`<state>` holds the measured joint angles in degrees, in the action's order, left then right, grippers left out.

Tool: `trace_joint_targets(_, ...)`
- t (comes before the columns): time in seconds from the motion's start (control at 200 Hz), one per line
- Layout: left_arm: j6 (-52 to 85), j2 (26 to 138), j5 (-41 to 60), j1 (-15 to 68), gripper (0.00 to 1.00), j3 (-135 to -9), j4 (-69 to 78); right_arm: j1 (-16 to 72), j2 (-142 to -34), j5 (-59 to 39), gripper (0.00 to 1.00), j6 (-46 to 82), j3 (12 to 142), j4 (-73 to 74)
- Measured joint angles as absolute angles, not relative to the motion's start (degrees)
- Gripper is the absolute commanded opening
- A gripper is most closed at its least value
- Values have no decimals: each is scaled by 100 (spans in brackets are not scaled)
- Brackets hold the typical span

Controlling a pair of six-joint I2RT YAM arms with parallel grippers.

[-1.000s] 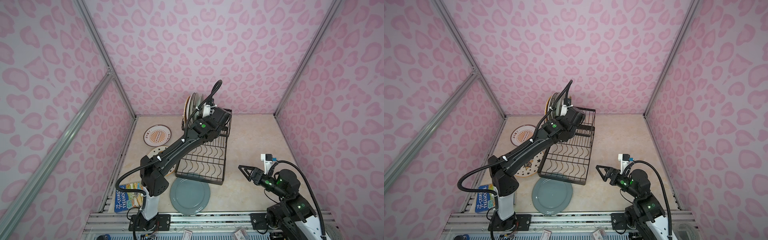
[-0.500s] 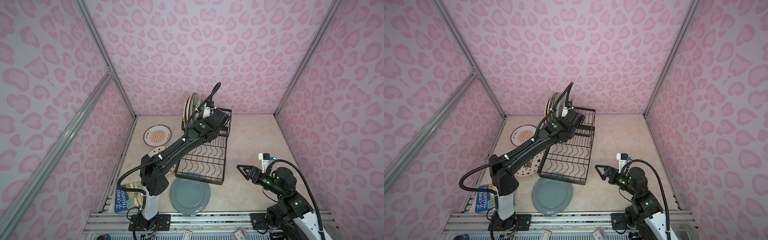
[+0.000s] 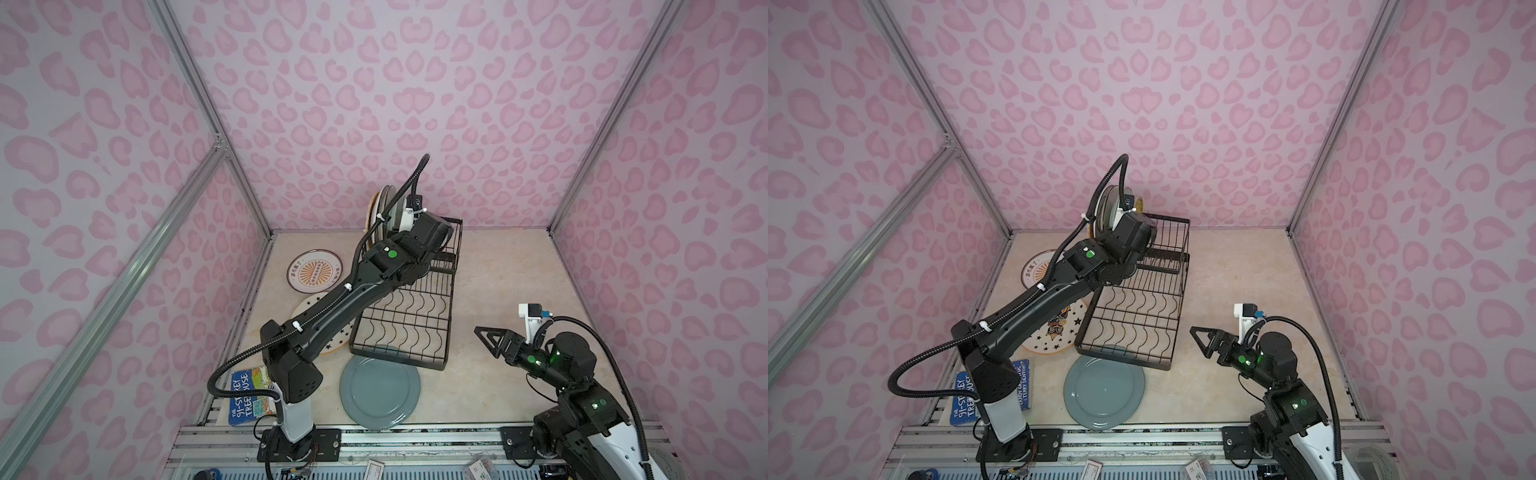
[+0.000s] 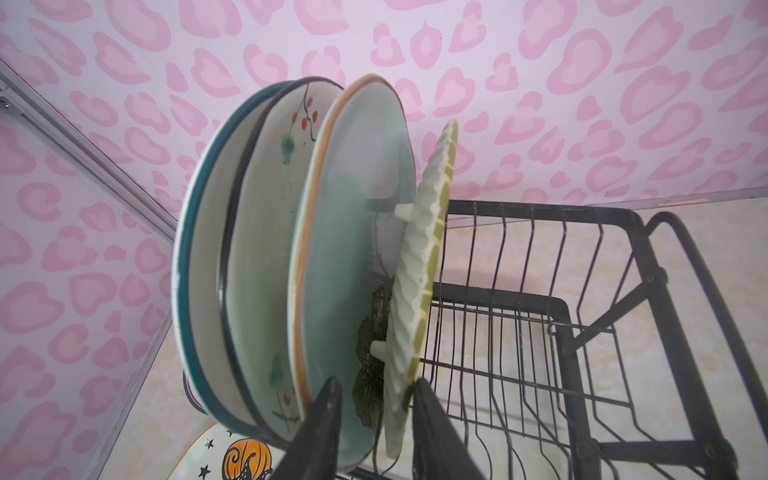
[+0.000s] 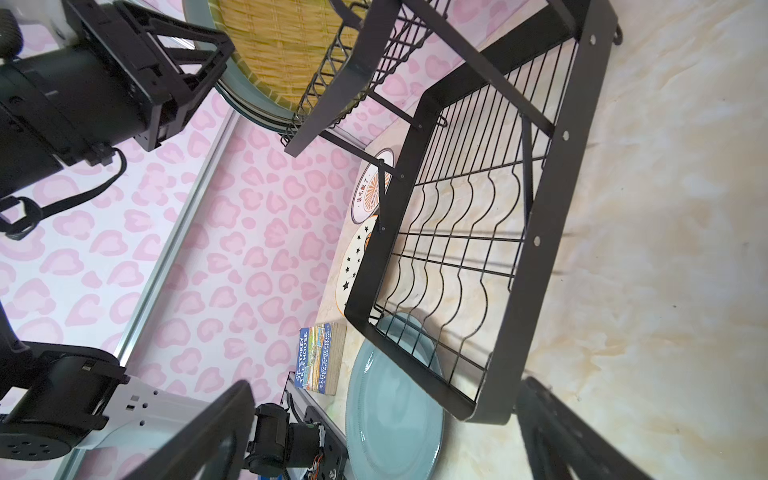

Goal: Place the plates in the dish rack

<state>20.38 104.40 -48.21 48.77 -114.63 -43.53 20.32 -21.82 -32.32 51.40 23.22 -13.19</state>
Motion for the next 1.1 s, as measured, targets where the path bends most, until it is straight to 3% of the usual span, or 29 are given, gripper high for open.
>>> trace_joint_targets(0.585,1938,10103,-4622,4886,31,-11511,-4390,2053,-2685,-3000,98,5035,2196,-1223)
trace_joint_targets(0.92,1940,8989,-3675,4901,35,-10884,-4303,2233,-3553,-2576,96,4672,2220,-1087)
trace_joint_targets(1.035,1984,8256,-3282,4884,46,-10020,-4195,2418,-4053,-2311,96,4497,2287,-1013)
trace_joint_targets(1.1,2062,7728,-3074,4834,57,-9437,-4141,2508,-4364,-2165,96,4414,2327,-974)
